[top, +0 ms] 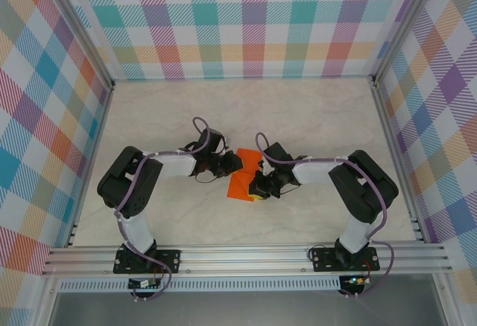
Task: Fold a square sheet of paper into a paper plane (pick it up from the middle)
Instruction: Fold the triangle a second time at the center of the table.
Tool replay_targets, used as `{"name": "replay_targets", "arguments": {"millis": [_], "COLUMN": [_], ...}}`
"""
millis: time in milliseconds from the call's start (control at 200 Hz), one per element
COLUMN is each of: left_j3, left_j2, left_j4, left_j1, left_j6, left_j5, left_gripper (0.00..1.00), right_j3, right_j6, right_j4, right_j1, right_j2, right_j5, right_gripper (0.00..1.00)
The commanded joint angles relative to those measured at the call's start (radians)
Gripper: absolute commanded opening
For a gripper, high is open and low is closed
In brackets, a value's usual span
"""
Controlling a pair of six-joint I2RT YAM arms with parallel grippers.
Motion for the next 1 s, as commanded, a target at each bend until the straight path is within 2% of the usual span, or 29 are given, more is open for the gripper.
{"name": "replay_targets", "arguments": {"millis": [0, 290, 610, 820, 995], "left_j3": [-0.003, -0.013, -0.003, -0.007, -0.010], "left_j2": [0.028, 0.072, 0.069, 0.072, 0.072], "left_j4": [-0.017, -0.052, -0.072, -0.064, -0.064], "left_j1": [-0.004, -0.002, -0.002, -0.002, -0.002], "left_j6": [0.016, 0.043, 0.056, 0.046, 0.044], "left_j5": [-0.022, -0.071, -0.077, -0.075, -0.074], "left_gripper": [0.17, 0.16, 0.16, 0.16, 0.15], "right_j3": [0.025, 0.113, 0.231, 0.198, 0.154], "right_j6": [-0.007, 0.002, 0.013, 0.003, 0.001], "right_j4": [-0.059, -0.071, -0.065, -0.095, -0.055], "right_j1": [0.005, 0.006, 0.016, 0.018, 0.018], "right_j2": [0.021, -0.034, 0.130, 0.165, 0.143], "right_j5": [0.032, 0.027, 0.018, 0.059, 0.041], "right_gripper": [0.07, 0.12, 0.12, 0.12, 0.12]}}
